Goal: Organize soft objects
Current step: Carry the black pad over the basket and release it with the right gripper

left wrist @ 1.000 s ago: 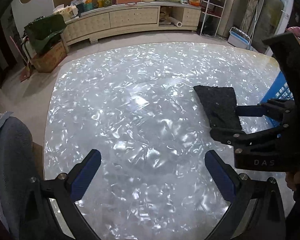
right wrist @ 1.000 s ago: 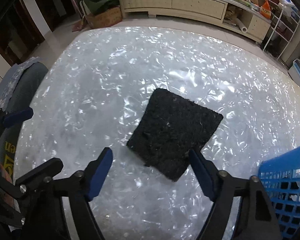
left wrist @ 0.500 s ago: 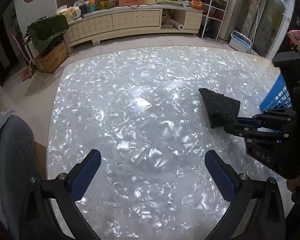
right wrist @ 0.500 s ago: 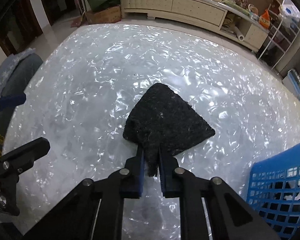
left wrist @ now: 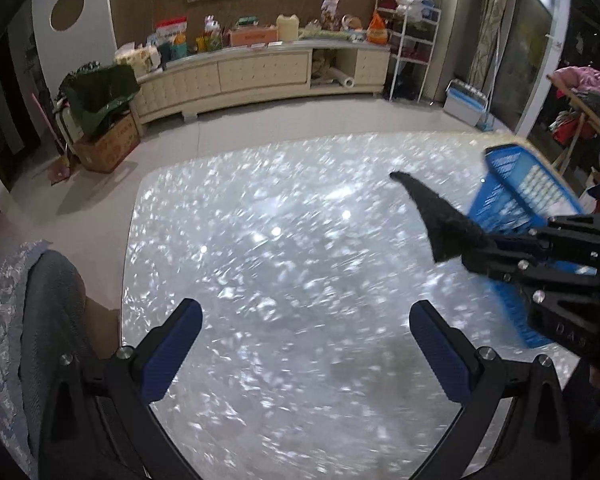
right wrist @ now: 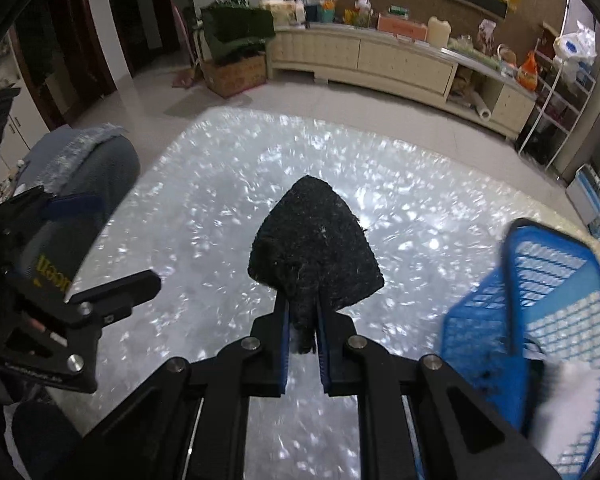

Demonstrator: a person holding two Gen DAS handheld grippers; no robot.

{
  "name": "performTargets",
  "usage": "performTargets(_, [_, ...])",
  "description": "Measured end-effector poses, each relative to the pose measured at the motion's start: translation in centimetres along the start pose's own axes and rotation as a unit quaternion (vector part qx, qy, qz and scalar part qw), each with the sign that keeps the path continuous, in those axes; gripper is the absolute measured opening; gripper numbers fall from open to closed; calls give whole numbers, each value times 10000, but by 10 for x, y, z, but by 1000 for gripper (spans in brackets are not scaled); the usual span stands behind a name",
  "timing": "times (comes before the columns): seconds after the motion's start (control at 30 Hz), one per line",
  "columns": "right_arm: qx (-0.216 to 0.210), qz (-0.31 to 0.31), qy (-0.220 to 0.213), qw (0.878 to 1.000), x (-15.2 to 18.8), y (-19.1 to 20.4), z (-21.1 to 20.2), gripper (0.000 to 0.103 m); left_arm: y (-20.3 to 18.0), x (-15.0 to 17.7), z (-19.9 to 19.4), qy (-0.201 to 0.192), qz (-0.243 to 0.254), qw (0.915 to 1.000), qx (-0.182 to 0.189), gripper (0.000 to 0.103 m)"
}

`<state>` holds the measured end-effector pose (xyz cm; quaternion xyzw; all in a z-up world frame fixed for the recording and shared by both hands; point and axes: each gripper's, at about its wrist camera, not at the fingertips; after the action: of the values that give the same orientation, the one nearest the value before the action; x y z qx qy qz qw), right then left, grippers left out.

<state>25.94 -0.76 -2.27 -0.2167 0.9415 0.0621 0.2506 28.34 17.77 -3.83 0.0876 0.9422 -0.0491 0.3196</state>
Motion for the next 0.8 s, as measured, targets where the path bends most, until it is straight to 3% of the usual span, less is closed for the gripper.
performTargets(0.43, [228, 70, -622, 9978, 38, -23, -113, 11, -106, -24, -77, -574, 642, 9962, 142, 103])
performTargets(0.8, [415, 344, -895, 9945, 65, -65, -149, 11, -185, -42, -91, -672, 1053, 9914, 385, 103])
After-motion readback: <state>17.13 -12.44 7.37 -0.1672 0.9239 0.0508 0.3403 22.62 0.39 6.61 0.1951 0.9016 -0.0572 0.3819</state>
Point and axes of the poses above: each gripper's, at about its wrist camera, not at the fingertips, and z roughly the way its jaws point, y to its left, x to its underside, and after that the axes turned 1 degree about z, right-handed
